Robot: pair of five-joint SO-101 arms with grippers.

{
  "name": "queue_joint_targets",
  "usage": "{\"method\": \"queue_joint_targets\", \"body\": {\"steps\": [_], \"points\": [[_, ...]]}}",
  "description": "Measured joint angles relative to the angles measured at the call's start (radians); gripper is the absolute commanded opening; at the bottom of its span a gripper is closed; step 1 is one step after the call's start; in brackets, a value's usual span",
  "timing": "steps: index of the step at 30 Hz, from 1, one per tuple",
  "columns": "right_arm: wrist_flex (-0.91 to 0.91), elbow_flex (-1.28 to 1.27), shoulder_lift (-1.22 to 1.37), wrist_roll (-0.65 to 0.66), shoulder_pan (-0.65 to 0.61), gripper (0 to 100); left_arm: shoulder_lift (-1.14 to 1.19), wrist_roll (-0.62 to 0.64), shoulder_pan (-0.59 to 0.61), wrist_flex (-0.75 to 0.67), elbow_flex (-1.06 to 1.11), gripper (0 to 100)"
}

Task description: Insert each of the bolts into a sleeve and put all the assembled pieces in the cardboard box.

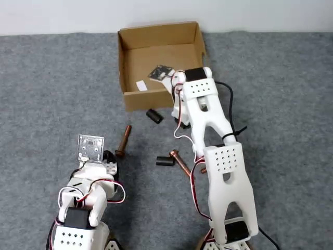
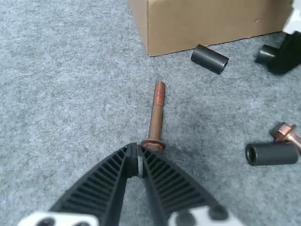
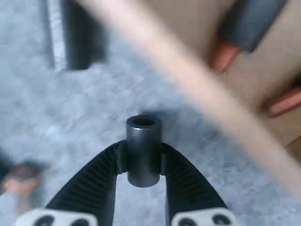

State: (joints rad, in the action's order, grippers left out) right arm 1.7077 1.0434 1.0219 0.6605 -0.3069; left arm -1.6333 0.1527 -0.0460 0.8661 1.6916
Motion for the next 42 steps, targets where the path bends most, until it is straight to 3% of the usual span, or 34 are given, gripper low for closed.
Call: {"method": "queue_joint_targets", "body": {"steps": [8, 13, 20, 27, 32, 42], "points": [[0.044, -0.015, -0.21, -0.176, -0.035, 0.9, 0.0, 0.0, 0.0, 0.0, 0.0, 1], [0.044, -0.255, -0.491, -0.267, -0.094, 0.9, 0.0, 0.0, 0.0, 0.0, 0.0, 1], [0.046, -0.631, -0.878, -0.543, -0.083, 0.9, 0.0, 0.0, -0.009, 0.0, 0.0, 1], [0.046, -0.973, -1.24, -0.76, 0.009, 0.9, 0.0, 0.0, -0.009, 0.002, 0.0, 1], [0.046, -1.211, -1.481, -0.945, 0.097, 0.9, 0.0, 0.0, -0.011, 0.097, -0.092, 1], [-0.052, -1.596, -1.892, -0.982, 0.358, 0.9, -0.002, 0.0, -0.017, 0.296, -0.331, 1]]}}
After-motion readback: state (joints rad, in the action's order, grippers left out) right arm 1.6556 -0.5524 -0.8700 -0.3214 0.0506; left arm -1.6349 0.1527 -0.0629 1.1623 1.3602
